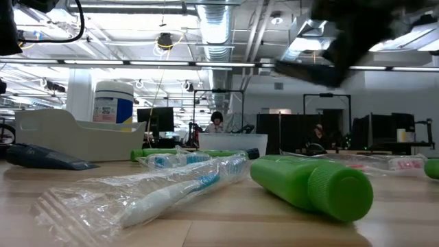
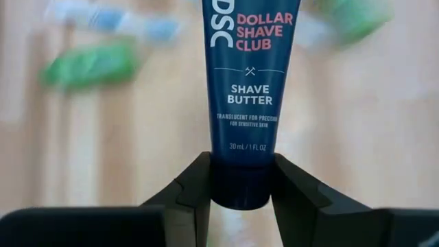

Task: Pick & Place Travel size toiletries
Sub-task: Put the blue shave cream into the transparent bin

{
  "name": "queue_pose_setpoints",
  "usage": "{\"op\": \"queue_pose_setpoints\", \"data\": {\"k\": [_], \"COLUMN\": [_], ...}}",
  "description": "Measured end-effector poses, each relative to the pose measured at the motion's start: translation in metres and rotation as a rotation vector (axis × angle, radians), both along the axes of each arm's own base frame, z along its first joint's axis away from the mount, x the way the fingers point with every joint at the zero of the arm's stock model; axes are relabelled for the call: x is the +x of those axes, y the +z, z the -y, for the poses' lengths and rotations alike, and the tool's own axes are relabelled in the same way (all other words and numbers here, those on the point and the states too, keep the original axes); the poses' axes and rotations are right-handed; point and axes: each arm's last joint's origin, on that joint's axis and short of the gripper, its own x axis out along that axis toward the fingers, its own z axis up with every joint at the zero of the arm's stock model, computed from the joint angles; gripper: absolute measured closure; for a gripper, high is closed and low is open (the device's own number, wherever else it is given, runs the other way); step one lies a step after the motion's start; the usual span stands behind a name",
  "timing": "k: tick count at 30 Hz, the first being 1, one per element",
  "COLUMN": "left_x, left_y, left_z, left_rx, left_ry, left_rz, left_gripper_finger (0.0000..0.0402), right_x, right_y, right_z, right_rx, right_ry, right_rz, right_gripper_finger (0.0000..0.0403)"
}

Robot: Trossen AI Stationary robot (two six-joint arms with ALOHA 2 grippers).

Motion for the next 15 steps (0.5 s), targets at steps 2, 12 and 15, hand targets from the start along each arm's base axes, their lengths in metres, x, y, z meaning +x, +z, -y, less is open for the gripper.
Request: {"op": "queue_pose_setpoints", "data": {"k": [2, 12, 15], "left_x": [0.000, 0.000, 0.000], "left_y": [0.000, 0.000, 0.000], "left_z": [0.000, 0.000, 0.000], "left_rx": [0.000, 0.000, 0.000], "left_ry": [0.000, 0.000, 0.000], "left_rz": [0.000, 0.000, 0.000], "left_gripper_finger": [0.0309, 0.0309, 0.0309], "right_x": [0.006, 0.045, 0.056], "right_y": [0.016, 0.031, 0.020], "right_z": [0.025, 0.166, 0.195], "right_rx": [-0.068, -0.215, -0.182], "right_ry": [-0.039, -0.394, -0.516], "right_rz": [0.063, 0.061, 0.017], "right_gripper_finger": [0.0297, 0.0297, 0.0297]}}
